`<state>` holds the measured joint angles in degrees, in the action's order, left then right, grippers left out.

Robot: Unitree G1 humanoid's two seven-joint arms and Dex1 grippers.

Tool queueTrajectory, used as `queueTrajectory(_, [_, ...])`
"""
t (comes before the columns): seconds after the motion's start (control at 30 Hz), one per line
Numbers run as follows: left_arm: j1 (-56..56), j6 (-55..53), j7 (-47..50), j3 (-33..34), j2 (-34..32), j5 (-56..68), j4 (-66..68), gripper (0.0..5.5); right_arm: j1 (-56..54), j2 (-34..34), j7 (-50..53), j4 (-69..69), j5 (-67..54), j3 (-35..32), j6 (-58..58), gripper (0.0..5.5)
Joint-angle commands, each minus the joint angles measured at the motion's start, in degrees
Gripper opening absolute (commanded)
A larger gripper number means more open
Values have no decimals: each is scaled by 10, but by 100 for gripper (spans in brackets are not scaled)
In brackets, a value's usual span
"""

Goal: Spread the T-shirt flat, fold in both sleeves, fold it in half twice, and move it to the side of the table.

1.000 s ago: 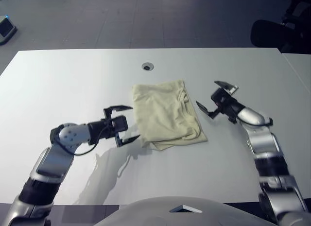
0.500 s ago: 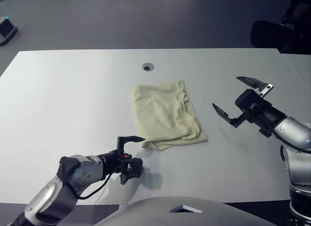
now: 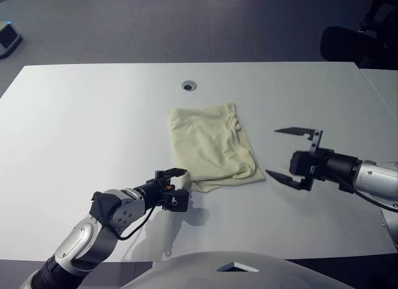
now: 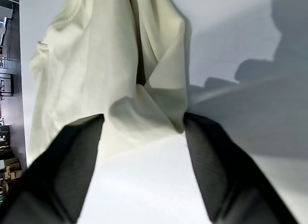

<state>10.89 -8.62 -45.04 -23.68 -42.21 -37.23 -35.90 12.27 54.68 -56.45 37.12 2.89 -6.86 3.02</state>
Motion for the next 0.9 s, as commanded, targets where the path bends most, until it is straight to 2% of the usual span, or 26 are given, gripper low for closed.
queueTrajectory(0.03, [4, -12, -20, -25, 9, -24, 32, 211, 22, 31, -10, -36, 40, 19, -93, 540])
queueTrajectory(0.4, [-7, 14, -41, -36, 6, -5, 42, 14, -29, 10, 72, -180, 202, 133, -292, 540])
queueTrajectory(0.63, [-19, 50, -59, -30, -10, 28, 54, 8, -78, -25, 140, -259, 278, 194, -349, 540])
queueTrajectory(0.9, [-35, 84, -74, -22, -30, 56, 67, 8, -110, -28, 180, -309, 306, 228, -382, 401])
